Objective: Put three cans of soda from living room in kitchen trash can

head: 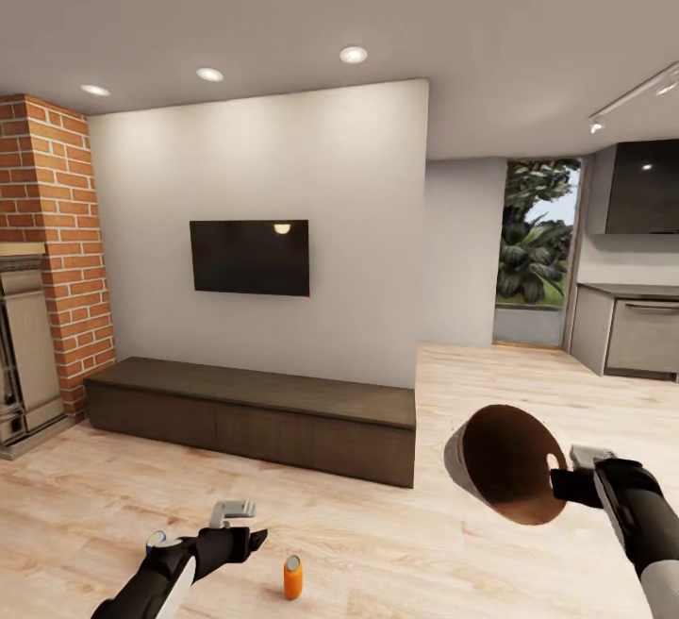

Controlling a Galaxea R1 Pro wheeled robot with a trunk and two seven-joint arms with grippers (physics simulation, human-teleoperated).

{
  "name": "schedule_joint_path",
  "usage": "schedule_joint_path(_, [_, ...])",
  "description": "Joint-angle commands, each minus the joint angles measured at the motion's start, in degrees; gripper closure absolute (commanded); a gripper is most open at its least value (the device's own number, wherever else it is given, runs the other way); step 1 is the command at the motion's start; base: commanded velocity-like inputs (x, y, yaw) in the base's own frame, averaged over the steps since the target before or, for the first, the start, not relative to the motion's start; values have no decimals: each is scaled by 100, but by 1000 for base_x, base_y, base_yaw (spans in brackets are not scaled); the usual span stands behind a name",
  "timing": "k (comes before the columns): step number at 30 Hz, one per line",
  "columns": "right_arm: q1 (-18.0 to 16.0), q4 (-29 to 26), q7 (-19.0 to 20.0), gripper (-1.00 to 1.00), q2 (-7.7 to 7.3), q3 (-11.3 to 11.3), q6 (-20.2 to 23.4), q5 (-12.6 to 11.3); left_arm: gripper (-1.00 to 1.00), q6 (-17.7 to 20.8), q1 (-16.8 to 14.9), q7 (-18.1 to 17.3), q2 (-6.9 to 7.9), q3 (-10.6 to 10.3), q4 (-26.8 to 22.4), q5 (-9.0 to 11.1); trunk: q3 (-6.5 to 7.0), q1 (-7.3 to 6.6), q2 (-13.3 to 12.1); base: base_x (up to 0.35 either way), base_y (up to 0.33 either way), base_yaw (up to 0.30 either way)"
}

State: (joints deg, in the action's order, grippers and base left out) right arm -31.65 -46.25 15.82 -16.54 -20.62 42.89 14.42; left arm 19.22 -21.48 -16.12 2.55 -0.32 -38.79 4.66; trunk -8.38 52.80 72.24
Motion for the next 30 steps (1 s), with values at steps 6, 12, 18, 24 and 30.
schedule_joint_path(6, [-389,-26,79,100,-2,78,593,-55,-100,-50,3,-2,0,-3,73,-1,0,0,1,0,0,0])
schedule_joint_path(12, [-960,-25,79,100,0,201,1342,328,-100,-87,3,-2,0,-3,161,0,0,0,1,0,0,0])
schedule_joint_path(18, [-1385,54,74,100,4,294,1711,687,-100,-93,4,2,0,-3,175,0,0,0,1,0,0,0])
schedule_joint_path(24, [-1967,810,-238,100,1,316,1711,999,-100,-94,4,-3,0,-3,178,0,0,0,1,0,0,0])
schedule_joint_path(30, [-2280,1400,-575,100,-11,314,1711,1053,-100,-94,4,-4,0,-3,179,0,0,0,1,0,0,0])
